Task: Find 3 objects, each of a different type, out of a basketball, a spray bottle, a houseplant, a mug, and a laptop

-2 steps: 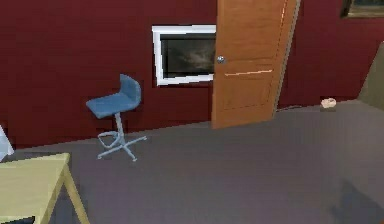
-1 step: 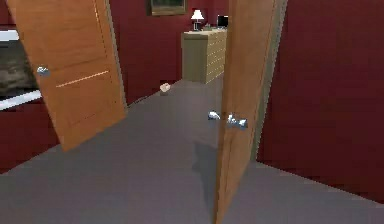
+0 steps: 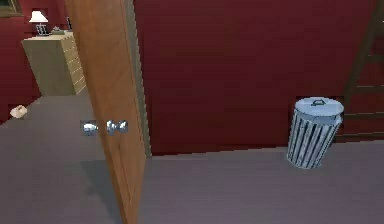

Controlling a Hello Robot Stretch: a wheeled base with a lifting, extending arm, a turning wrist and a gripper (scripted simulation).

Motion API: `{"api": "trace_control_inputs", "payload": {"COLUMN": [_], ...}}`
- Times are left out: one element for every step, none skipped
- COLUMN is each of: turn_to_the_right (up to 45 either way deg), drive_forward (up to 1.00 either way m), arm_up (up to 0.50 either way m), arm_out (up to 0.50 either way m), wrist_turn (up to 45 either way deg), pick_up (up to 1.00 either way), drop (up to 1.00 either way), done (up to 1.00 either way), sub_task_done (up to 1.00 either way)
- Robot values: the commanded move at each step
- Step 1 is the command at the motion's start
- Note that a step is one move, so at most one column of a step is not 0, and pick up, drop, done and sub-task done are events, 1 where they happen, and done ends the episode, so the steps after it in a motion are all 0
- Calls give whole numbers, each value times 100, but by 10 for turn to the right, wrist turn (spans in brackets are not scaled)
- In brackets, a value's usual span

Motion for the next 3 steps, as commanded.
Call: {"api": "trace_control_inputs", "payload": {"turn_to_the_right": [0,-450,-300], "drive_forward": [10,0,0], "arm_up": [0,0,0], "arm_out": [0,0,0], "wrist_turn": [0,0,0], "pick_up": [0,0,0], "drop": [0,0,0], "done": [0,0,0], "sub_task_done": [0,0,0]}}
